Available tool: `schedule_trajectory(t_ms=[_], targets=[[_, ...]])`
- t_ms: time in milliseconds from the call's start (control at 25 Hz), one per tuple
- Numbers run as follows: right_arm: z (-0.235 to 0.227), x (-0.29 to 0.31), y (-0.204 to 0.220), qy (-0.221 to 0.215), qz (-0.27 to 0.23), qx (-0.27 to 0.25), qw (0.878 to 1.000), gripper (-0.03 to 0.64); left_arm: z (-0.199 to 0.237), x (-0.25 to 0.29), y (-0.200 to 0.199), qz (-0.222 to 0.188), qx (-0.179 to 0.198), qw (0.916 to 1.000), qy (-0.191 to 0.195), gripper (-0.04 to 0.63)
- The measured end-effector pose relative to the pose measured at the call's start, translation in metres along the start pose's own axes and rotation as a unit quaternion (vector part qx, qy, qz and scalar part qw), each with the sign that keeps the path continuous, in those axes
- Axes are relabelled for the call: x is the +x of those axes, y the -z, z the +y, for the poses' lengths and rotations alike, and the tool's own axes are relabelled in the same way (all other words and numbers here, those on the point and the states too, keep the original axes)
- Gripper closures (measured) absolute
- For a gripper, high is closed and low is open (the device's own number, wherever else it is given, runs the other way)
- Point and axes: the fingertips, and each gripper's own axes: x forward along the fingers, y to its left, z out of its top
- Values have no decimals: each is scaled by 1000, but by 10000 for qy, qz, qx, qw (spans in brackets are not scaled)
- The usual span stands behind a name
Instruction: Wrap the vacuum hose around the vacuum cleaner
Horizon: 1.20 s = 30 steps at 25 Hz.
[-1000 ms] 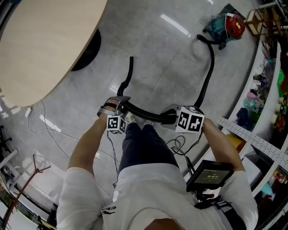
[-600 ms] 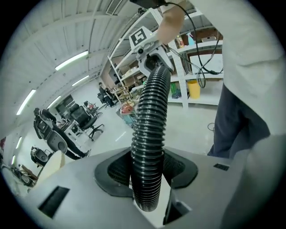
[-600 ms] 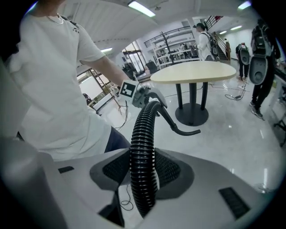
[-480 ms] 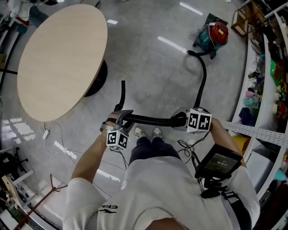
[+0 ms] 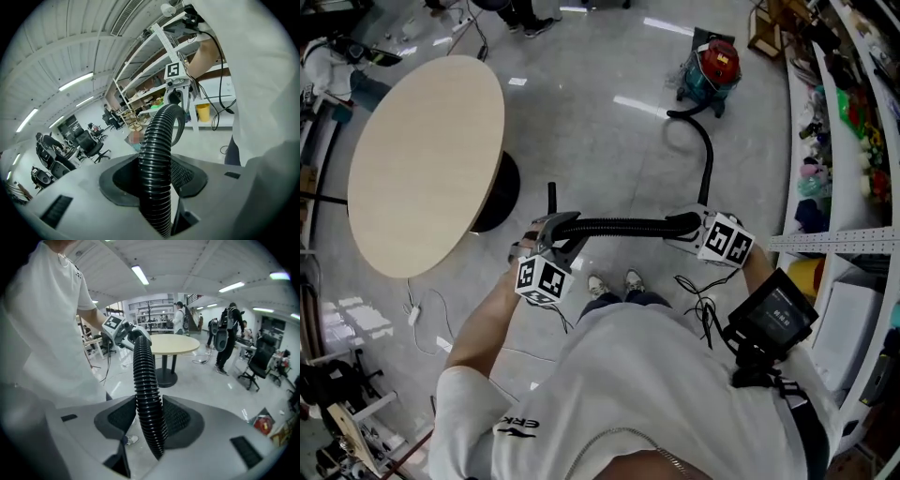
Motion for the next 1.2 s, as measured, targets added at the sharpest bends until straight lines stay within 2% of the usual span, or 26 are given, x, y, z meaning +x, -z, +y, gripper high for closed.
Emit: schedule_trajectory(t_ms=[160,280,440,600,680,800,960,1200], targets=[[-19,-15,1,1157,-301,26,9928,445,12,4,-27,-181,-26,9998,32,430],[-28,-24,4,2243,-413,-101,9736,445,12,-1,-50,-317,41,9995,36,430],[-48,-33,15,3716,-101,-439,9273,434,10,-5,-74,-512,107,9986,52,430],[-72,-49,37,4800,292,-218,8765,434,11,-10,-83,-614,53,9981,95,430],[-77,-54,39,5080,376,-273,8601,434,9,-15,-88,-660,49,9977,122,430],[-80,-55,36,5328,545,-563,8426,434,5,-23,-97,-756,110,9969,180,430],[-80,-59,27,5679,506,-509,8199,434,5,-33,-101,-860,313,9955,233,430],[-77,-80,30,5990,532,-267,7986,436,6,-28,-104,-939,499,9934,427,430]])
